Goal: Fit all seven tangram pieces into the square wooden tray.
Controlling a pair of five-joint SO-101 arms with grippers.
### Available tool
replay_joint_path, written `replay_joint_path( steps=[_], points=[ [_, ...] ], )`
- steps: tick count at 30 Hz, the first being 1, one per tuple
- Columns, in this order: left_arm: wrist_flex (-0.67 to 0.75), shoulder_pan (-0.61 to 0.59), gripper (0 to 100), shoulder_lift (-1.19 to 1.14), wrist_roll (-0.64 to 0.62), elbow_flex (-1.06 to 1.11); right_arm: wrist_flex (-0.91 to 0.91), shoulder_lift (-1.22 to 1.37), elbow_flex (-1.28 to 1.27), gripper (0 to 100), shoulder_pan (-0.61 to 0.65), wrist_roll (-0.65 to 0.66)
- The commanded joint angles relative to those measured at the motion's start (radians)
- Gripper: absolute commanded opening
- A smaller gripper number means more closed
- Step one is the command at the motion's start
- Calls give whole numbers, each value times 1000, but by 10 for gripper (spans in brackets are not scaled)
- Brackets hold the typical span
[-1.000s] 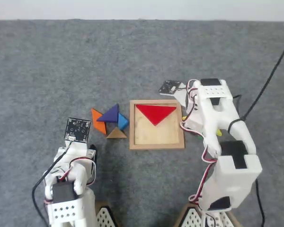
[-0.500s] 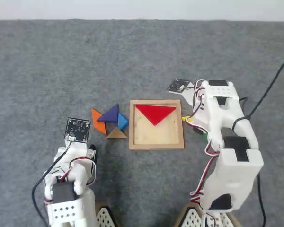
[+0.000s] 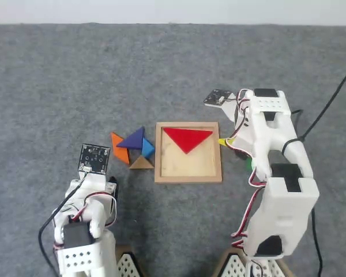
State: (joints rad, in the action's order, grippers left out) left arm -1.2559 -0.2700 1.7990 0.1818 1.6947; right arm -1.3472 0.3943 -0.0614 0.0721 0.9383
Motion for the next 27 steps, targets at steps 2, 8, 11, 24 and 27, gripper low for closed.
replay_joint_path(
  steps=[2, 8, 11, 24, 27],
  points=[
    [-8, -2, 148, 15, -6, -10, -16, -15, 46, 110, 16, -14],
    [-8, -2, 148, 15, -6, -10, -31, -18, 106, 6, 7, -8],
    [-8, -2, 148, 15, -6, -10, -120, -18, 192, 9, 15, 35],
    [-8, -2, 148, 15, -6, -10, -447, -15, 448, 8, 308, 327],
    [-8, -2, 148, 15, -6, -10, -446, -8, 411, 8, 390, 466]
  ],
)
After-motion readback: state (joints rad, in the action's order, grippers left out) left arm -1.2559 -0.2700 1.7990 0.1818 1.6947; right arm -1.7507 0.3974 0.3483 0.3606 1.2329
